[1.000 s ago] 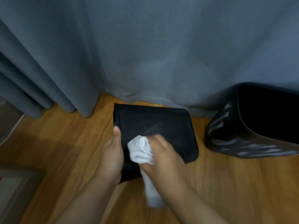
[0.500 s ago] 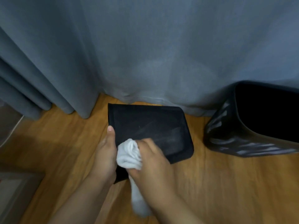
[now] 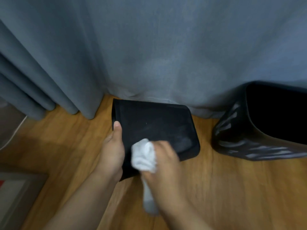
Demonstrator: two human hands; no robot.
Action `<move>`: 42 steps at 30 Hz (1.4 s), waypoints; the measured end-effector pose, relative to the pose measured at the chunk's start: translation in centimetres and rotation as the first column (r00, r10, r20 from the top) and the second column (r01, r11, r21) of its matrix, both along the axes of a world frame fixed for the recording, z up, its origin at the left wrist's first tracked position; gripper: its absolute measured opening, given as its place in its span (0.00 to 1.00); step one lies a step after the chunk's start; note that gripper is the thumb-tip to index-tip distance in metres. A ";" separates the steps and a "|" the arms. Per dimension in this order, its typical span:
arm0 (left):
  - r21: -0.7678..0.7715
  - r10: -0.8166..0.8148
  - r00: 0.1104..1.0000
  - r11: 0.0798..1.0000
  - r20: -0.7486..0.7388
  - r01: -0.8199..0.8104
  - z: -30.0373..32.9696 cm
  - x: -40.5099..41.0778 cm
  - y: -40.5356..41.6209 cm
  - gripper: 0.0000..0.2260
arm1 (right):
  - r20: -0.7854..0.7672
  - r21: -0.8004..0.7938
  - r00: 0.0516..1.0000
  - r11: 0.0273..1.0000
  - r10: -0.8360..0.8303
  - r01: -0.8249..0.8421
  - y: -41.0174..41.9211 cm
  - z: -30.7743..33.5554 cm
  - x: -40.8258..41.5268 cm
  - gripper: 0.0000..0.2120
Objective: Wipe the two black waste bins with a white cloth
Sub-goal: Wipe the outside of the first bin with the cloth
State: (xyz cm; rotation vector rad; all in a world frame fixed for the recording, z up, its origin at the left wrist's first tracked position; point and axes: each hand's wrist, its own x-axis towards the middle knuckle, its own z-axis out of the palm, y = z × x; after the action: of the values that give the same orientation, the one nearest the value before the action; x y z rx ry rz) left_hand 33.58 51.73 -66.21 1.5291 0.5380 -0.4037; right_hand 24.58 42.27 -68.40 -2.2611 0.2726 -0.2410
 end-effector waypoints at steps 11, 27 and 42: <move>-0.018 -0.054 0.998 0.998 -0.014 0.054 0.1 0.2 0.5 0.23 | -0.128 -0.069 0.922 0.931 -0.366 0.360 -9.5 -4.1 -1.6 0.09; 0.012 -0.013 1.000 1.000 0.003 0.013 0.1 0.2 1.4 0.16 | -0.160 -0.099 0.952 0.963 -0.262 0.249 -6.7 -2.8 -1.4 0.16; 0.100 -0.055 0.998 0.994 0.044 0.051 0.2 -0.8 0.6 0.23 | -0.169 0.014 0.983 0.997 -0.074 0.078 -7.3 2.2 5.7 0.23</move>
State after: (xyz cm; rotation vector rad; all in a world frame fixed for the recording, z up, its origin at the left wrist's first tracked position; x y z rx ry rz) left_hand 32.77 52.29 -66.05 1.6464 0.4879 -0.3861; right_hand 30.32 34.93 -66.18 -2.2557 0.4490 -0.0852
